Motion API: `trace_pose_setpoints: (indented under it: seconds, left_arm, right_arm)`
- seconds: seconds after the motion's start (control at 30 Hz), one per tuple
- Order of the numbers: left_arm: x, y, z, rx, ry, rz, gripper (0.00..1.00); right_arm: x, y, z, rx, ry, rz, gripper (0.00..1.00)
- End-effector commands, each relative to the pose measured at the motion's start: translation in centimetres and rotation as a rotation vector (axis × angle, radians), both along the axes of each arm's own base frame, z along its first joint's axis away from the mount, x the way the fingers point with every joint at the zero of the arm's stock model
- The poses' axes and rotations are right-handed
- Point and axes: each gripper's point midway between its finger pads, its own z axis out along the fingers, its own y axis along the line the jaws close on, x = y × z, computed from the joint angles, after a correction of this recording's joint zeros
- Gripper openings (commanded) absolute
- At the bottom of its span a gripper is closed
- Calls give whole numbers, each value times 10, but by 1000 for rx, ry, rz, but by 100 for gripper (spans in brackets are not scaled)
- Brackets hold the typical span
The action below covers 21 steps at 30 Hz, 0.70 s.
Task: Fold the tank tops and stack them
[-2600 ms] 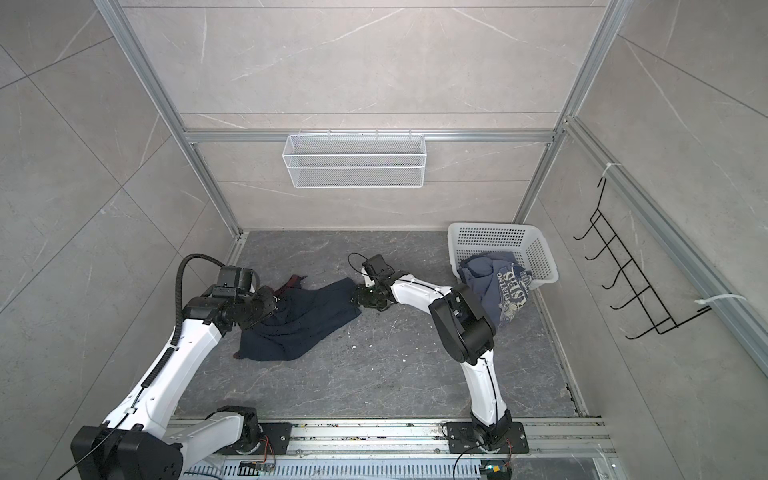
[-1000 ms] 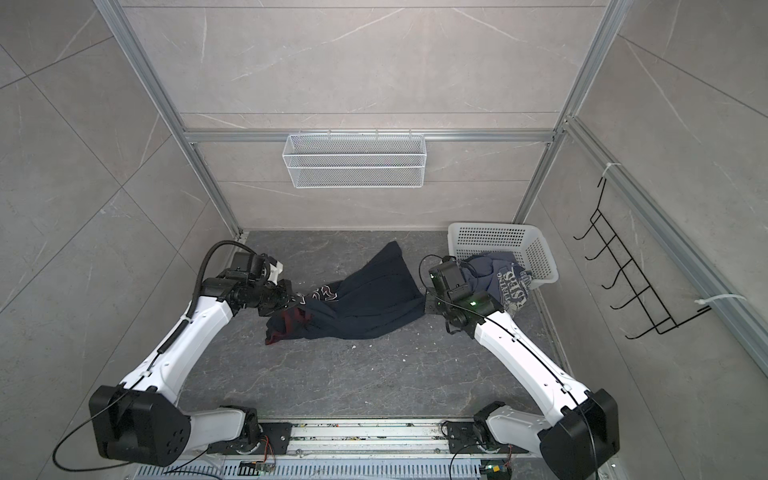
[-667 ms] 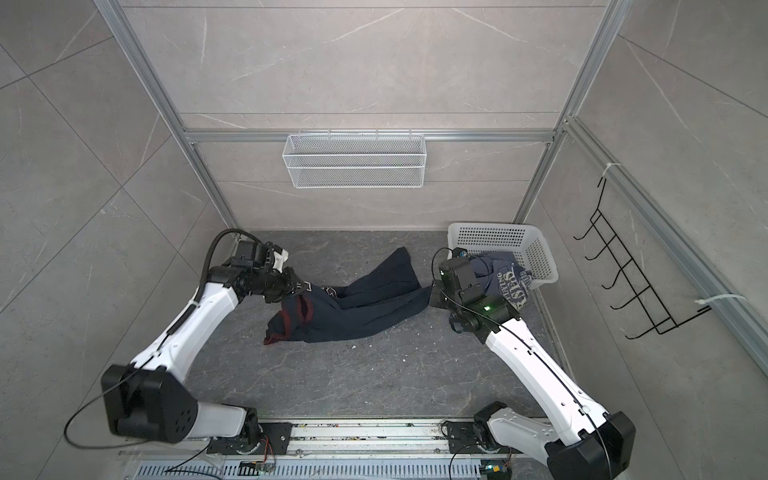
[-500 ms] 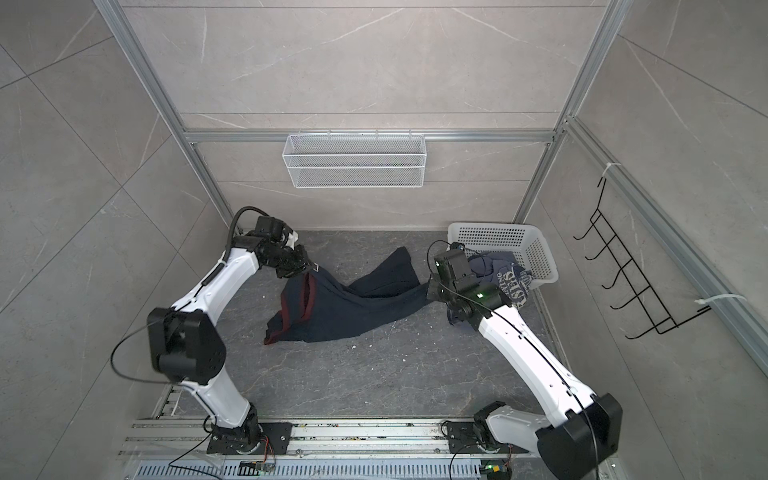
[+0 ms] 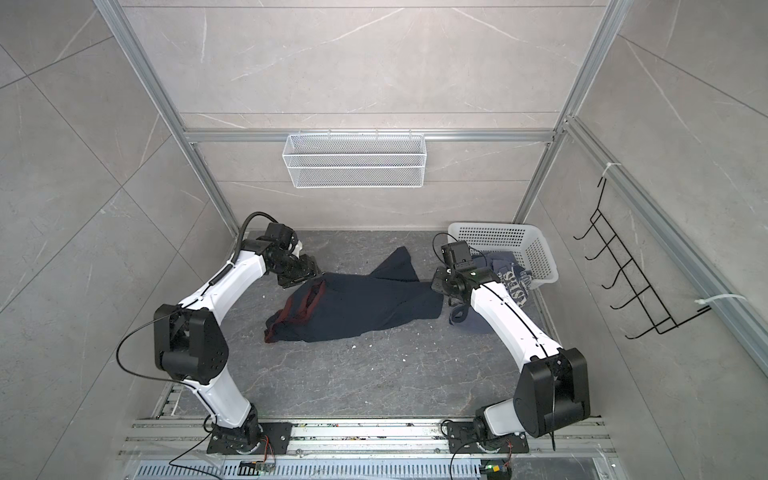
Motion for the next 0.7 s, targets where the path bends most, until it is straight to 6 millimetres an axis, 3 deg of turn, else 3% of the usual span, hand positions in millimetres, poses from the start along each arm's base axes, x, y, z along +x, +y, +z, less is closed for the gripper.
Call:
trace_pose_setpoints:
  seconds: [0.0,0.3,0.5,0.67]
  left_arm:
    - [-2,-3,-24,4,24,-25,64]
    - [27,-14,-60,-3,84,-58,56]
    - [29,-14,-83,8,135,-52,54]
    - [29,-20,-86,-22,139,-61,46]
  right_arm:
    - [0,-1,-8,8,9,9,0]
    - [-8,-1,-18,23,30,21,0]
    - [-14,-1,-23,24,42,25,0]
    - [-16,-2,-24,21,46,24,0]
